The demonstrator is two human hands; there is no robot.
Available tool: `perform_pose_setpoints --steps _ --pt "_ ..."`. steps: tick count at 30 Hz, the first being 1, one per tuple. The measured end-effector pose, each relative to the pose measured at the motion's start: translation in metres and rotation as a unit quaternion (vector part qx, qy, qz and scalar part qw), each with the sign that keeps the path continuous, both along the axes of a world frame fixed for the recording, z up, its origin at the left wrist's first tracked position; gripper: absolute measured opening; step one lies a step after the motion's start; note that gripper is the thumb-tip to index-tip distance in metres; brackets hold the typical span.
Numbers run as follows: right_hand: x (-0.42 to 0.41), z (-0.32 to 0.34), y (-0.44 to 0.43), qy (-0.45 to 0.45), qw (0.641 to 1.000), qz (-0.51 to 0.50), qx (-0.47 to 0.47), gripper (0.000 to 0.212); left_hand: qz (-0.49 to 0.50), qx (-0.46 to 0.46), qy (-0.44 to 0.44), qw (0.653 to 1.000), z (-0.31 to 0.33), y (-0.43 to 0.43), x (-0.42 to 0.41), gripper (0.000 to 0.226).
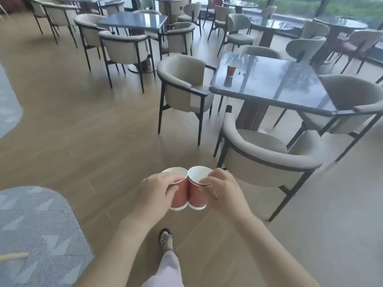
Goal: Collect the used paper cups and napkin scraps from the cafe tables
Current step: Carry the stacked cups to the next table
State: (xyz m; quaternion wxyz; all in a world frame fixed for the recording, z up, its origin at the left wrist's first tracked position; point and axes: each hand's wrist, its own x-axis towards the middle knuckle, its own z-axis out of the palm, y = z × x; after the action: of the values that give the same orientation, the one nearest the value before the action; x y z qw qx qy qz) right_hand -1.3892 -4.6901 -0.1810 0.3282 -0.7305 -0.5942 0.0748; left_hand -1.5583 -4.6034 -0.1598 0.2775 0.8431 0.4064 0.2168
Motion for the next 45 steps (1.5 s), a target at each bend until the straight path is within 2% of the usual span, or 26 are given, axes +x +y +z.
perform_pose_setpoints --steps 3,9,16,25,29,36,45 --pt "0.024 0.001 0.07 0.009 1.0 -0.006 0.012 0.01 0.01 0.016 -0.01 1.0 0.001 0.068 0.026 0.03" --pt "0.084 0.015 0.198 0.012 0.998 -0.054 0.021 0.012 -0.029 0.034 0.009 0.999 0.014 0.213 0.09 0.028" --pt "0.153 0.005 0.296 0.046 0.993 -0.112 0.004 0.013 -0.079 0.02 0.025 0.996 0.005 0.336 0.171 0.03" --pt "0.29 -0.002 0.449 0.062 0.983 -0.165 0.046 0.011 -0.136 0.056 0.036 0.988 0.006 0.496 0.325 0.027" --pt "0.356 0.004 0.499 0.065 0.978 -0.19 0.049 0.015 -0.162 0.045 0.039 0.985 0.008 0.555 0.391 0.029" --pt "0.439 -0.001 0.555 0.069 0.97 -0.228 0.037 0.009 -0.212 0.016 0.024 0.977 -0.001 0.624 0.489 0.028" --pt "0.544 -0.017 0.648 0.053 0.951 -0.303 0.025 0.007 -0.31 0.035 0.023 0.95 -0.021 0.735 0.628 0.03"
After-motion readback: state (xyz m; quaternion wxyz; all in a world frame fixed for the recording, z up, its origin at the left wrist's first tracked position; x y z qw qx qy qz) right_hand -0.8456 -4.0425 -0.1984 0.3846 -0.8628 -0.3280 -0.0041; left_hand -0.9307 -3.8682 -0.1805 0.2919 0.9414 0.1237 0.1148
